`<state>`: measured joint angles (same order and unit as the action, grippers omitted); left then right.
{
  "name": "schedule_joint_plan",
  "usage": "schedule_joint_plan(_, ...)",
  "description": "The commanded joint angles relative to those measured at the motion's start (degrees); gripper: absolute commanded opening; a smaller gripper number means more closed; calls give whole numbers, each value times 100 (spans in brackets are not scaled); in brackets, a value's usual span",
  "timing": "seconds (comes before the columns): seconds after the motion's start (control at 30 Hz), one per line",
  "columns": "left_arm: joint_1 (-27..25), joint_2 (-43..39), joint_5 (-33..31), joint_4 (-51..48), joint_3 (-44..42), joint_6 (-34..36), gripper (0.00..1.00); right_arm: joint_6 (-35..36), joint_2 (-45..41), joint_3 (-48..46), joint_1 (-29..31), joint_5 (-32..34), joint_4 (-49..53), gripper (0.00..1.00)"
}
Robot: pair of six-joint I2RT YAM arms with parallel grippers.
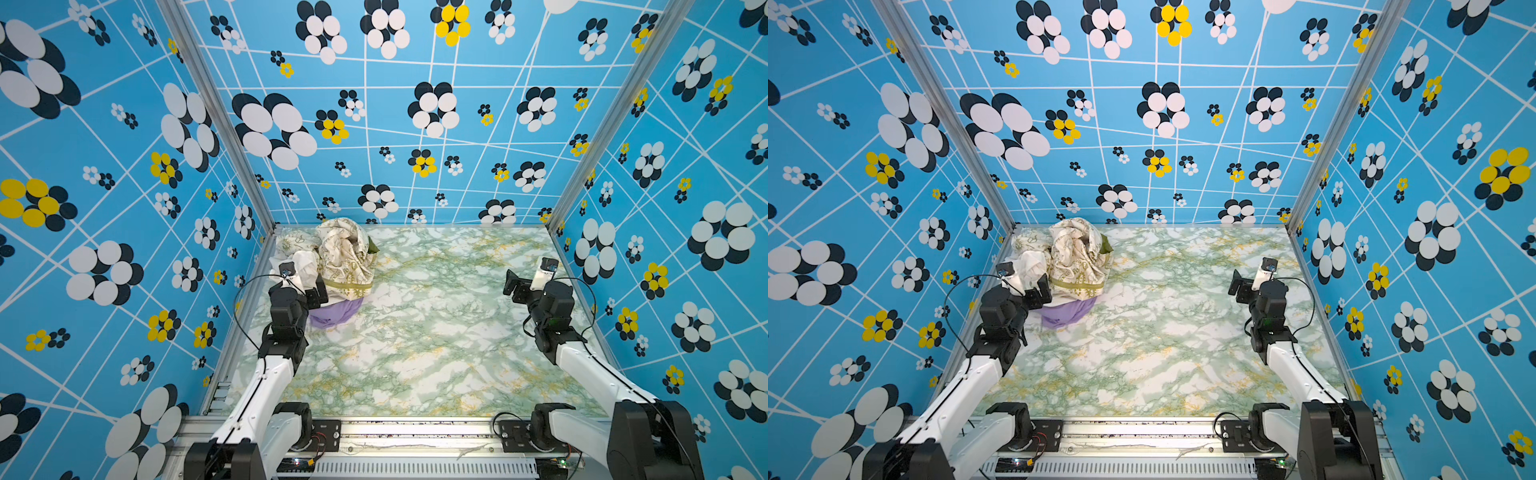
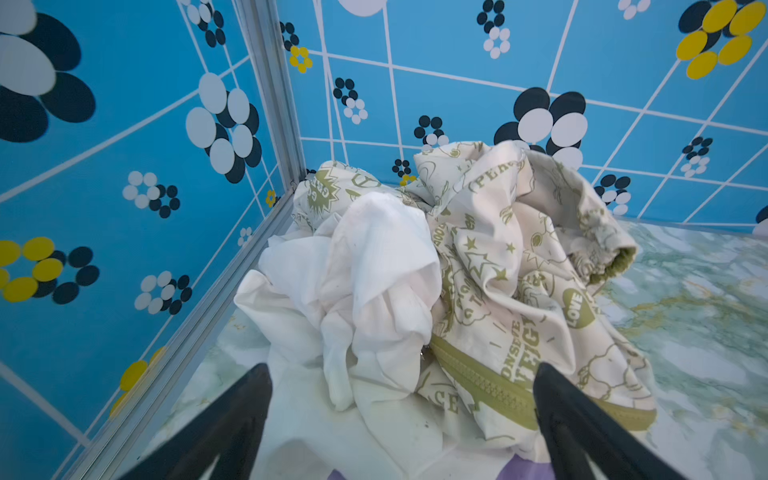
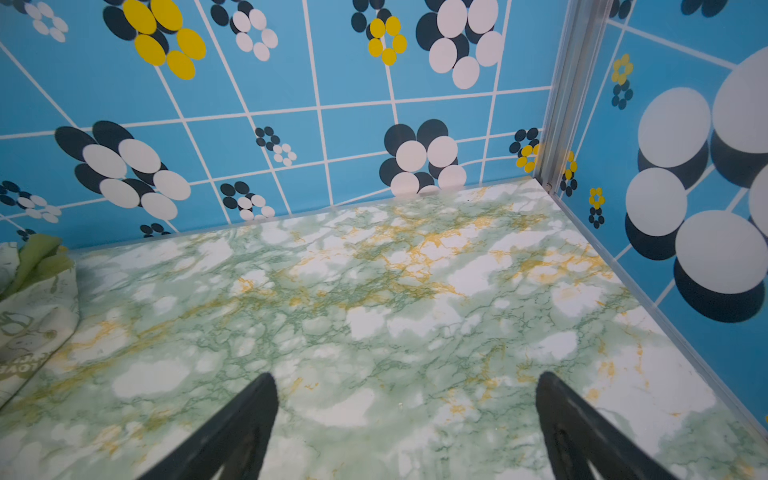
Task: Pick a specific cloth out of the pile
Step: 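Lower the left gripper to the purple T-shirt under the pile while the right arm rises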
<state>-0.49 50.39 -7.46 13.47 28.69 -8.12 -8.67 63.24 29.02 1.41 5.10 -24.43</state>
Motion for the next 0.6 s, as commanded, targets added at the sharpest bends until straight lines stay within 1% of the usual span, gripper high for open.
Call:
schedule_joint_plan(0.0, -4, -482, -212, -1788, 313, -788, 99, -468, -250, 336, 0, -403, 1003, 99)
schedule_joint_plan(0.07, 30, -659, -111, -2446, 543, -1075, 99, -569, -351, 506, 17, -553, 1222, 99)
schedule_joint_plan(0.17, 49, -725, 253, -3308, 859, -1612, 99, -703, -469, 721, 34, -886, 1461, 99)
schedule_joint_plan(0.3, 74, -755, 549, -4106, 893, -2583, 96, -791, -556, 992, 86, -1308, 1822, 99)
schedule_joint_plan(0.43, 76, -838, 1008, -4202, 497, -3521, 91, -732, -667, 1140, 203, -1611, 2132, 99)
schedule_joint_plan(0.57, 84, -857, 1254, -3784, 29, -4113, 88, -485, -759, 1211, 469, -1672, 2468, 99)
